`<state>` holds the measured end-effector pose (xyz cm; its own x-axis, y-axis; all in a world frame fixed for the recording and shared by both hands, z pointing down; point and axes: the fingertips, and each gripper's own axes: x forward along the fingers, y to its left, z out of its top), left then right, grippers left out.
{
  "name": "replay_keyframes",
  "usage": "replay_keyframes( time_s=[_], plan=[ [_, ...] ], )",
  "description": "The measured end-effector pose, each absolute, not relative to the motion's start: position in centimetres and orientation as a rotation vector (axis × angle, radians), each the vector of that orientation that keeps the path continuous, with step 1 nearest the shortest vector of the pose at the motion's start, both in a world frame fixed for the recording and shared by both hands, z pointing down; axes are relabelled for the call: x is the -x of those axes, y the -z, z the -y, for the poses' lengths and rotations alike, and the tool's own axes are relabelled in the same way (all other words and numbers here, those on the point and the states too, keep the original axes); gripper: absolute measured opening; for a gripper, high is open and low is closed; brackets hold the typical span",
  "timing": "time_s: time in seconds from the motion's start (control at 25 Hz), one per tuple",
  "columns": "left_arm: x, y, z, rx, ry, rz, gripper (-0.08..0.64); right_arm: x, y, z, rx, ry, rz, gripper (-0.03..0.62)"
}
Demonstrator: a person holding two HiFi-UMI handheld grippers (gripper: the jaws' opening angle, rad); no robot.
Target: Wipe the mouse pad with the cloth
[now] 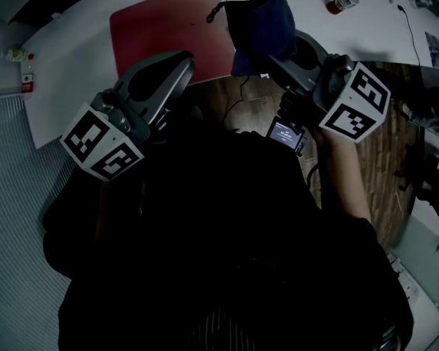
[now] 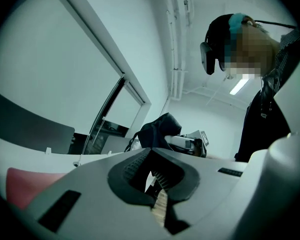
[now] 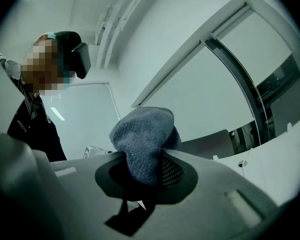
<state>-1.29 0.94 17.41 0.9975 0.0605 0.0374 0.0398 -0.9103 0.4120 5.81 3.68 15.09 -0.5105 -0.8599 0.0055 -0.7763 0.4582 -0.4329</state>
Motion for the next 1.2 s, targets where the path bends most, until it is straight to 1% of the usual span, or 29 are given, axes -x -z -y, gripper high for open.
replay_keyframes(
  time_s=[0.48, 0.92, 1.2],
  plan=[
    [1.5, -19.9, 3.4, -2.658, -0.107, -0.218, 0.008, -4.4, -15.9, 0.4, 1.520, 0.680, -2.488, 0.075],
    [-1.4, -19.9, 5.1, -2.690, -0.150, -0.083, 0.008, -8.2, -15.6, 3.2, 1.390, 0.661, -2.525, 0.075],
    [-2.7, -19.8, 6.1, -2.681, -0.149, 0.016, 0.008, -9.2, -15.7, 5.6, 1.285, 0.660, -2.616, 0.075]
  ],
)
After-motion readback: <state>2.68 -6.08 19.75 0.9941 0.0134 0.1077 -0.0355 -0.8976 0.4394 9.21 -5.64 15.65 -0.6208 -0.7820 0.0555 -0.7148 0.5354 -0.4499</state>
